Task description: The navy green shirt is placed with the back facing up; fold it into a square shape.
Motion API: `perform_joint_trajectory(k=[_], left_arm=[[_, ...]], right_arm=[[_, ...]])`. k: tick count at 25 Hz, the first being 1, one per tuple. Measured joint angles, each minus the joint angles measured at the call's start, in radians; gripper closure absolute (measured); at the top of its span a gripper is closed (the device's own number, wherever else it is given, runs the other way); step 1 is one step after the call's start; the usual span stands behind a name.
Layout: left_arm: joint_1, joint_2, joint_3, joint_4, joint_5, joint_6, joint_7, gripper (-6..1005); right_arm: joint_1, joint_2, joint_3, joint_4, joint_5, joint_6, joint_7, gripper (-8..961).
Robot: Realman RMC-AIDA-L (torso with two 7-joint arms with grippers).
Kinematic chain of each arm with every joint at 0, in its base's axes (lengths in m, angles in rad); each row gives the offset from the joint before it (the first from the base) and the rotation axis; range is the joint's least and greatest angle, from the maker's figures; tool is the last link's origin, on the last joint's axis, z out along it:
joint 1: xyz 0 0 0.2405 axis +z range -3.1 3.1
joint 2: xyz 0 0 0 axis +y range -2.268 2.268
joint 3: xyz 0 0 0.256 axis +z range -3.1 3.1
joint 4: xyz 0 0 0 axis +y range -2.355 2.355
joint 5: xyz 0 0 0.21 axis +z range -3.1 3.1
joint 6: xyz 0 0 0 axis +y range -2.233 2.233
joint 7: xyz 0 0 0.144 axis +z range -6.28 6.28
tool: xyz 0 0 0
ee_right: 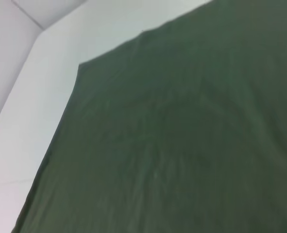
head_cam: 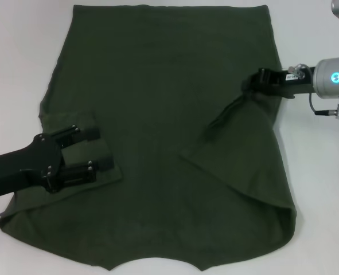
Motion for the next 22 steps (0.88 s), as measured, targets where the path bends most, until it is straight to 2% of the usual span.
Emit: perform_joint_trajectory(k=[8, 11, 13, 19, 22], left_arm=[[-0.01, 0.0, -0.007, 0.002, 0.0, -0.001, -0.004, 130], [-0.009, -0.002, -0.017, 0.002, 0.0, 0.0, -0.005, 130], [-0.008, -0.004, -0.019, 0.002, 0.0, 0.0, -0.005, 130], [-0.004, -0.006, -0.028, 0.0, 0.0, 0.011, -0.054, 129], [-0.007, 0.01, -0.029, 0.0, 0.0, 0.018, -0.16, 129]], right_arm=[[0.011, 0.011, 0.003, 0.001, 0.026, 0.051, -0.003, 620], [0.011, 0.01, 0.0, -0.004, 0.045, 0.063, -0.008, 492], [0.01, 0.005, 0.001, -0.012, 0.047, 0.059, -0.012, 406], [-0.041, -0.026, 0.007, -0.065, 0.119, -0.044, -0.068, 264], [-0.081, -0.052, 0.007, -0.105, 0.179, -0.172, -0.111, 265]])
